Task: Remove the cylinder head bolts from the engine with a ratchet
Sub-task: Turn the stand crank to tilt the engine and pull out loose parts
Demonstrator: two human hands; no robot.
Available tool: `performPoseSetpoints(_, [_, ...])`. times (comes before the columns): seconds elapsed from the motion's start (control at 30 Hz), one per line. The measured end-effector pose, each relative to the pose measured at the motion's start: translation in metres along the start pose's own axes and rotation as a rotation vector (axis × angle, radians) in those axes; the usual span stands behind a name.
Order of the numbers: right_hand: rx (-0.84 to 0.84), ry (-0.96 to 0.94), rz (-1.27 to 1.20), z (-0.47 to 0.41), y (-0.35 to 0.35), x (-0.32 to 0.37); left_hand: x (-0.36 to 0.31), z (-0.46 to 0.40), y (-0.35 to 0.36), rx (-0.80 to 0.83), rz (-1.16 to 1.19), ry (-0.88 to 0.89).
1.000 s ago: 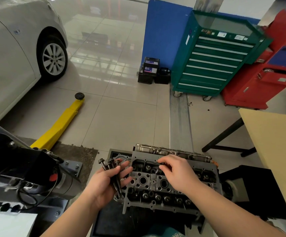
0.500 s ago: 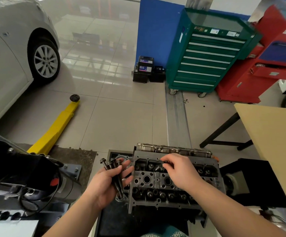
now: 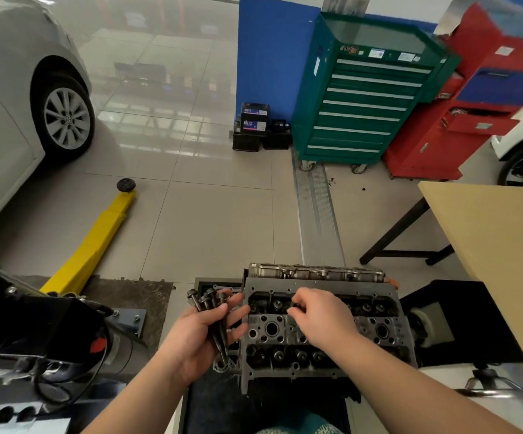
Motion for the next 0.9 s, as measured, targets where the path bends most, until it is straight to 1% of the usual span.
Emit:
performPoseSetpoints(0.07, [-0.025,0.066,-0.031,-0.002,0.004,-0.005,-0.003,0.001,-0.001,0.002,-0.009,0.006])
performPoseSetpoints(0.17, [-0.025,0.060,-0.022,-0.006,0.011,-0.003,-0.009,0.003,-0.008,-0.021,-0.020,0.013])
performPoseSetpoints(0.33, [0.046,0.076,0.077,-0.013,0.018,-0.003,-0.013,0.004,-0.019,-0.061,-0.035,0.021])
performPoseSetpoints(0.47, [0.080,0.092,0.098,-0.018,0.024,0.000,-0.008,0.004,-0.022,-0.072,-0.044,0.009])
performPoseSetpoints(0.63, [0.063,0.189,0.259,-0.020,0.024,0.004,-0.001,0.001,-0.019,-0.056,-0.052,-0.017])
performPoseSetpoints(0.7, [0.057,0.219,0.281,-0.016,0.020,0.005,0.000,0.001,-0.017,-0.033,-0.068,-0.024])
performPoseSetpoints(0.73, [0.020,0.222,0.268,-0.013,0.015,0.007,0.001,0.001,-0.015,-0.012,-0.086,-0.029])
performPoseSetpoints(0.77, [-0.024,0.213,0.212,-0.009,0.009,0.012,0.001,0.003,-0.013,0.015,-0.121,-0.037])
performPoseSetpoints(0.8, [-0.042,0.181,0.095,-0.006,0.005,0.018,0.002,0.004,-0.010,0.046,-0.172,-0.048])
performPoseSetpoints(0.83, [-0.008,0.123,-0.083,-0.004,0.004,0.026,0.003,0.005,-0.007,0.083,-0.235,-0.063])
performPoseSetpoints(0.9, [0.180,-0.008,-0.459,0.002,0.005,0.050,0.007,0.006,0.002,0.155,-0.361,-0.091])
Point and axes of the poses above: each hand's wrist, its own z-axis away from the middle knuckle, its own y-axis out of the palm, x = y × z, the point moved 6 cm from there along -z, towards the middle knuckle, and after that the axes turned 12 degrees about x, right-handed, at the moved point
